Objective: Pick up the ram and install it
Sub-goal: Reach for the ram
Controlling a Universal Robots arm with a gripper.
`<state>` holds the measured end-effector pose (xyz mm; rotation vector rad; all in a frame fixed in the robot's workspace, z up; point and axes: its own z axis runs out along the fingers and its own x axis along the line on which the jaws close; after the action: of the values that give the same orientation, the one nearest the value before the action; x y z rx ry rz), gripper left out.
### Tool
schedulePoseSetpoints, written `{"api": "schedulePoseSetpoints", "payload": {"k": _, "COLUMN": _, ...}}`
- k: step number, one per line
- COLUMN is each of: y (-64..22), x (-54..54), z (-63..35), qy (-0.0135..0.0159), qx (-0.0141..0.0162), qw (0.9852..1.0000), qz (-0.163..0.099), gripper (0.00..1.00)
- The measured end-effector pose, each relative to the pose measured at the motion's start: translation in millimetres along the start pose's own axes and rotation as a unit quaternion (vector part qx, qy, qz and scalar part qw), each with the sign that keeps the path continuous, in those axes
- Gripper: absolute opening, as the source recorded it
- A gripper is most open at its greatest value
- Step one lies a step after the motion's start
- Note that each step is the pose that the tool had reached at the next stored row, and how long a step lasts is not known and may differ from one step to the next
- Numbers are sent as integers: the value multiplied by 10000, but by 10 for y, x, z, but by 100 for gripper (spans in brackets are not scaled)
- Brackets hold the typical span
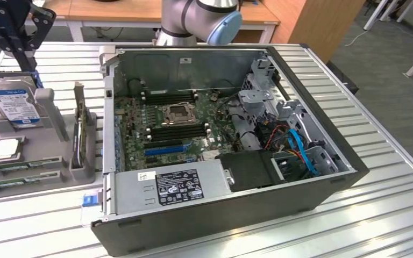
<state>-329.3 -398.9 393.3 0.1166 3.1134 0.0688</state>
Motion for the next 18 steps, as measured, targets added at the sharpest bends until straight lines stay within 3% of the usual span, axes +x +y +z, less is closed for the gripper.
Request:
{"api": "schedulePoseSetpoints", "payload": {"k": 11, "y": -2, "x": 16, "z": 0, "qy": 0, "qx": 0, "qw": 10000, "qz": 0, "gripper": 10}}
{"api": "schedulePoseSetpoints", "payload": {"k": 18, "y": -10, "x": 107, "z": -3, "qy": 0, "qx": 0, "qw": 10000, "qz": 0, "gripper": 10}}
